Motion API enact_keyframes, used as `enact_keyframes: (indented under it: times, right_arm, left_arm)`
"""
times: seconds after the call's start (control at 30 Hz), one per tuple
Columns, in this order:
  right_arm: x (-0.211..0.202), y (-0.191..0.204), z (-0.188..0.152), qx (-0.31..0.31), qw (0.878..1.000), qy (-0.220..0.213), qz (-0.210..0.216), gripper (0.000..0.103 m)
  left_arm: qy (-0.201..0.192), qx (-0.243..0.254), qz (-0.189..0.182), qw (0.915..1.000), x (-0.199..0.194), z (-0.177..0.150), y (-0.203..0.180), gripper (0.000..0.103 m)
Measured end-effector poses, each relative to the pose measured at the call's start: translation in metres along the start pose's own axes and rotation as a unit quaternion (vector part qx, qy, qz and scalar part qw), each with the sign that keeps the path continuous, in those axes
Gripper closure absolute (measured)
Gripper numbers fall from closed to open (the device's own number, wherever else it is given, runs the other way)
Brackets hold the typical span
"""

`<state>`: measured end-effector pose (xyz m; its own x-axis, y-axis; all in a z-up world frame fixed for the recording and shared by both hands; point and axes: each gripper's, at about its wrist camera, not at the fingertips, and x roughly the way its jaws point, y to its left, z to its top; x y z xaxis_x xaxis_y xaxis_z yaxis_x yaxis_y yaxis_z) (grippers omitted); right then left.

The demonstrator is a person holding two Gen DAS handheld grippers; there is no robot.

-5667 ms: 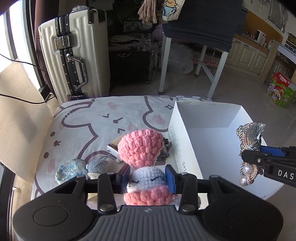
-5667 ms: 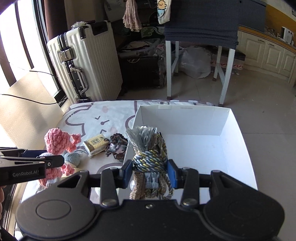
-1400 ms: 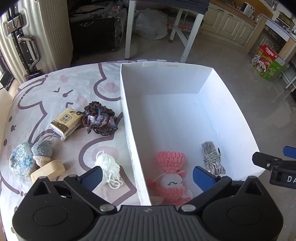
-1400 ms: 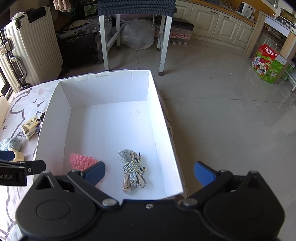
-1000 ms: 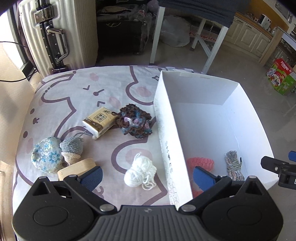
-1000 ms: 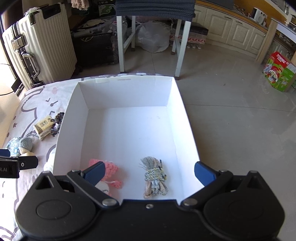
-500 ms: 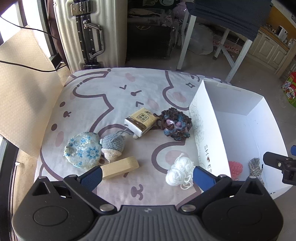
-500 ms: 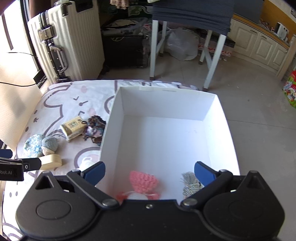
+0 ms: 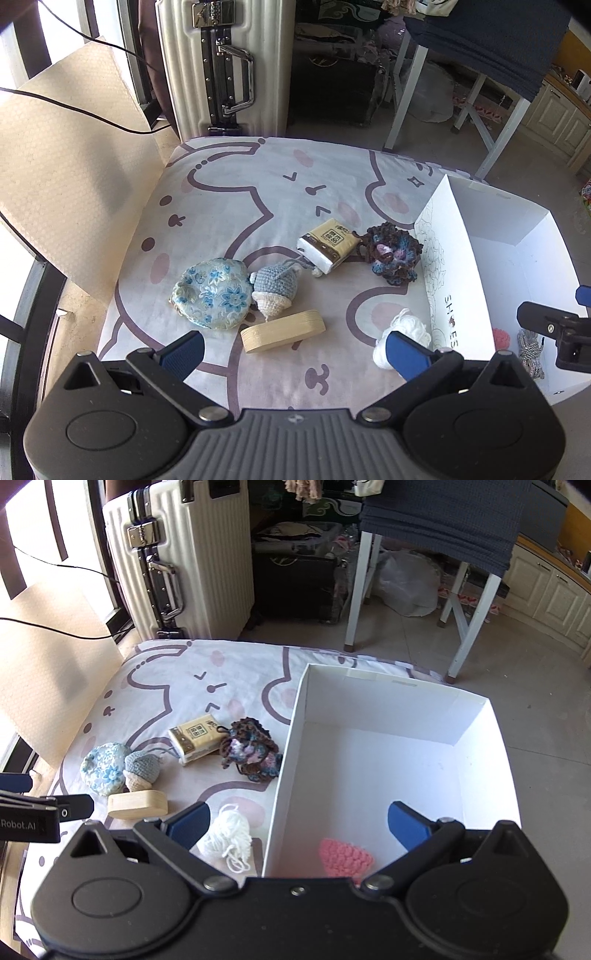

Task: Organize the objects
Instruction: 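Grasp the white yarn ball with the right tool while the left grasps the wooden block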

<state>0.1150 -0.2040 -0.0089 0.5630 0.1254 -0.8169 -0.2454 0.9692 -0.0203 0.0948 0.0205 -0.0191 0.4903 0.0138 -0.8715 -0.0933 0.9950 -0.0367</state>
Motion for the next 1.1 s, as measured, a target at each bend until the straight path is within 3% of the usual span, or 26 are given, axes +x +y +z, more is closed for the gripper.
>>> enact_keyframes:
  times: [0.47, 0.77, 0.83, 1.1]
  right_arm:
    - [0.008, 0.029, 0.004, -0.049, 0.998, -0.017, 0.022, 0.0]
    - [0.025, 0.052, 0.003, -0.146, 0.988, -0.032, 0.036, 0.001]
    - [0.032, 0.056, 0.002, -0.172, 0.984, -0.03, 0.043, 0.007]
    - [0.065, 0.081, -0.016, -0.273, 0.961, -0.007, 0.052, 0.01]
  left_arm:
    - [-0.014, -0.055, 0.005, 0.9984, 0.001, -0.002, 0.028, 0.0]
    - [0.055, -0.113, -0.002, 0.9921, 0.058, 0.004, 0.034, 0.0]
    - [0.069, -0.122, 0.001, 0.9901, 0.069, 0.005, 0.034, 0.0]
    - [0.099, -0.133, 0.012, 0.9861, 0.102, 0.007, 0.025, 0.0]
